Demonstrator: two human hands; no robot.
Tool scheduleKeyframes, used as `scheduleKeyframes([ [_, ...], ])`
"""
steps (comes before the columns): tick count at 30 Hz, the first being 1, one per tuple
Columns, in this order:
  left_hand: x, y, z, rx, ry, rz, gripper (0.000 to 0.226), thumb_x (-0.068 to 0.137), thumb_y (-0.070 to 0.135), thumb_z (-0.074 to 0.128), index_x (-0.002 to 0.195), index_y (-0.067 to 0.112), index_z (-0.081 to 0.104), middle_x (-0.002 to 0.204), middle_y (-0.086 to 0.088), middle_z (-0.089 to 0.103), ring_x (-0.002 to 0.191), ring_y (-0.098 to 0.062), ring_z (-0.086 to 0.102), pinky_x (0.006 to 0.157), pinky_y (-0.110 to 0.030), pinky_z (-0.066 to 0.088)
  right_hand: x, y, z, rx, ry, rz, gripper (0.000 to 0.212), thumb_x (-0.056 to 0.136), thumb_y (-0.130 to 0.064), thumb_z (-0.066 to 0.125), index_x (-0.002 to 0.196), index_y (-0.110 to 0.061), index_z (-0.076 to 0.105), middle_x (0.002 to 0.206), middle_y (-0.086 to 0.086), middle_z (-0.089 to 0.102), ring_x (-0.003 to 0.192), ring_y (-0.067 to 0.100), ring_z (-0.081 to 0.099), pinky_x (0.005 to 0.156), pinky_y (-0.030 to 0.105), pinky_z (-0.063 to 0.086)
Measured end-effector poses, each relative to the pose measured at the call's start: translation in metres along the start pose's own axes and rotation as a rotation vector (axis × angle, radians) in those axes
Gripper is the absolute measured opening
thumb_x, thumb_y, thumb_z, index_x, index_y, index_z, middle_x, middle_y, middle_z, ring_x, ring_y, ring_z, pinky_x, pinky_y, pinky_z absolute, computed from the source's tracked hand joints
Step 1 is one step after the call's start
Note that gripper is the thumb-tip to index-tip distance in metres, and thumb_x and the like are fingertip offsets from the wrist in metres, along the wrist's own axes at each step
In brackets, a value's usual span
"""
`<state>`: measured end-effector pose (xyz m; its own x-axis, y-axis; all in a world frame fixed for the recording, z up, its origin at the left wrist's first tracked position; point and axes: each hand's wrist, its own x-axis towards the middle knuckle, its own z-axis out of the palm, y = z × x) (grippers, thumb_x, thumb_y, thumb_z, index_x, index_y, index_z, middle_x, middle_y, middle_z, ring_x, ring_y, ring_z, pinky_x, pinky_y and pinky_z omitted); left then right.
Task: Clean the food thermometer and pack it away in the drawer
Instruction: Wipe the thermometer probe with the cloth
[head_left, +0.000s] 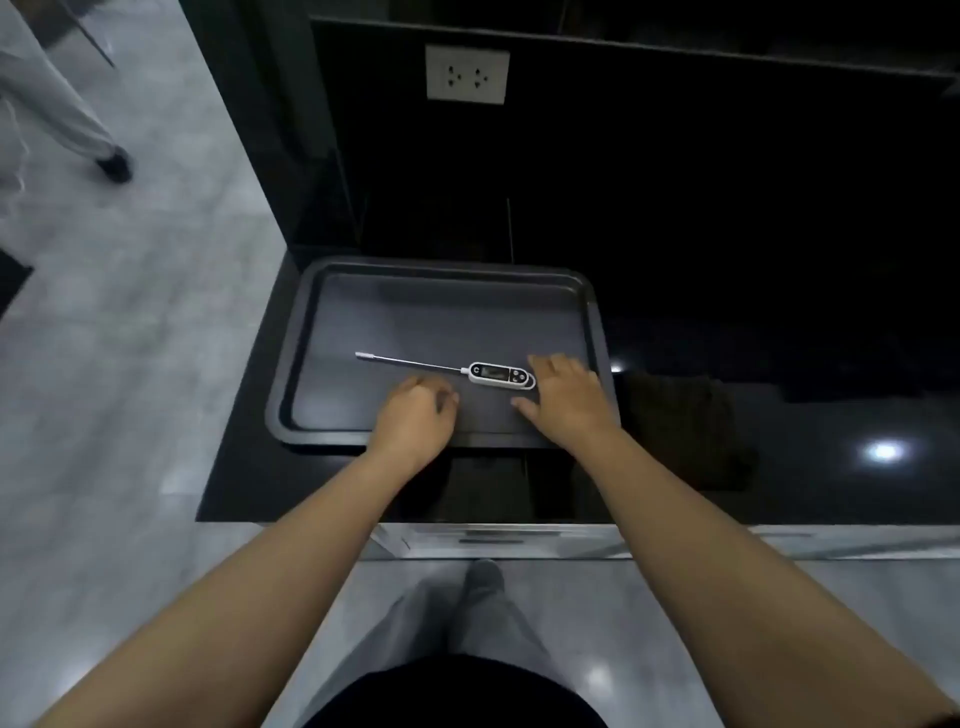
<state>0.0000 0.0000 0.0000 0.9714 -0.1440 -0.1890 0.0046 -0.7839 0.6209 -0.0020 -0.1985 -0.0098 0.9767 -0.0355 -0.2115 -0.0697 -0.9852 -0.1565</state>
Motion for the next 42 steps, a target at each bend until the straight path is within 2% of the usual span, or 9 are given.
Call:
scheduleKeyframes([
  [6, 0.011, 0.005, 0.009, -0.221, 0.025, -0.171, 0.021, 0.095, 0.014, 0.053, 0.104, 0.008, 0.071, 0.112, -0.010, 0.070, 0.105, -0.027, 0.064, 0.087, -0.024, 0.042, 0.015, -0.006, 0.013, 0.005, 0.147, -0.113, 0.041, 0.090, -0.038, 0.061, 0.122, -0.012, 0.059, 0.119, 0.009, 0.057, 0.110, 0.030, 0.050, 0.089, 0.039, 0.036],
  [11, 0.022, 0.008, 0.010, -0.919, 0.039, -0.529, 0.011, 0.100, 0.015, 0.049, 0.098, 0.012, 0.059, 0.097, -0.011, 0.062, 0.076, -0.019, 0.063, 0.073, -0.025, 0.050, 0.007, 0.005, 0.012, 0.006, 0.211, -0.125, 0.034, 0.089, -0.040, 0.062, 0.112, -0.016, 0.063, 0.111, 0.004, 0.060, 0.104, 0.028, 0.053, 0.085, 0.039, 0.036],
  [15, 0.029, 0.015, 0.003, -1.302, -0.037, -0.617, 0.033, 0.102, 0.019, 0.049, 0.130, 0.002, 0.049, 0.113, -0.012, 0.059, 0.111, -0.028, 0.061, 0.091, -0.033, 0.049, -0.011, 0.021, 0.003, 0.057, 0.239, -0.145, 0.030, 0.091, -0.043, 0.060, 0.112, -0.022, 0.064, 0.108, 0.000, 0.063, 0.101, 0.025, 0.055, 0.086, 0.037, 0.034],
  [17, 0.031, 0.020, 0.002, -1.385, -0.033, -0.586, 0.023, 0.103, 0.015, 0.046, 0.119, 0.002, 0.055, 0.111, -0.013, 0.061, 0.117, -0.031, 0.058, 0.093, -0.035, 0.048, -0.023, 0.026, -0.004, 0.066, 0.241, -0.144, 0.029, 0.092, -0.043, 0.059, 0.112, -0.023, 0.063, 0.106, -0.002, 0.065, 0.100, 0.023, 0.056, 0.087, 0.037, 0.035],
  [20, 0.028, 0.029, 0.002, -1.455, -0.082, -0.514, 0.020, 0.105, 0.008, 0.039, 0.093, 0.006, 0.055, 0.102, -0.015, 0.065, 0.100, -0.029, 0.065, 0.089, -0.038, 0.050, -0.041, 0.032, -0.014, 0.095, 0.290, -0.121, 0.027, 0.092, -0.040, 0.059, 0.113, -0.023, 0.063, 0.106, -0.004, 0.066, 0.101, 0.021, 0.058, 0.088, 0.038, 0.037],
  [27, 0.023, 0.059, 0.012, -1.510, -0.089, -0.448, 0.025, 0.106, 0.014, 0.037, 0.089, 0.006, 0.052, 0.095, -0.019, 0.069, 0.084, -0.028, 0.071, 0.068, -0.034, 0.061, -0.073, 0.047, -0.017, 0.256, 0.355, -0.041, 0.030, 0.094, -0.041, 0.056, 0.117, -0.024, 0.061, 0.108, -0.004, 0.066, 0.102, 0.019, 0.057, 0.087, 0.037, 0.042],
  [32, 0.024, 0.076, 0.018, -1.523, -0.078, -0.441, 0.022, 0.105, 0.012, 0.039, 0.090, 0.003, 0.053, 0.097, -0.022, 0.069, 0.085, -0.031, 0.071, 0.067, -0.034, 0.062, -0.084, 0.085, -0.018, 0.480, 0.492, 0.230, 0.044, 0.100, -0.044, 0.042, 0.136, -0.020, 0.054, 0.132, 0.002, 0.061, 0.126, 0.021, 0.051, 0.106, 0.042, 0.040],
  [38, 0.029, 0.089, 0.028, -1.520, -0.081, -0.430, 0.019, 0.104, 0.011, 0.041, 0.094, 0.002, 0.055, 0.101, -0.022, 0.071, 0.087, -0.031, 0.074, 0.069, -0.037, 0.062, -0.068, 0.143, 0.016, 0.199, 0.122, 0.392, 0.081, 0.094, -0.067, 0.032, 0.156, -0.019, 0.012, 0.165, 0.005, 0.013, 0.151, 0.022, 0.007, 0.122, 0.044, 0.012],
  [42, 0.033, 0.094, 0.035, -1.513, -0.076, -0.423, 0.019, 0.104, 0.013, 0.041, 0.099, 0.002, 0.055, 0.103, -0.022, 0.072, 0.090, -0.032, 0.074, 0.070, -0.037, 0.062, -0.060, 0.145, 0.035, 0.099, 0.152, 0.384, 0.080, 0.095, -0.065, 0.026, 0.157, -0.019, 0.007, 0.166, 0.001, 0.004, 0.152, 0.018, -0.002, 0.122, 0.040, 0.003],
])
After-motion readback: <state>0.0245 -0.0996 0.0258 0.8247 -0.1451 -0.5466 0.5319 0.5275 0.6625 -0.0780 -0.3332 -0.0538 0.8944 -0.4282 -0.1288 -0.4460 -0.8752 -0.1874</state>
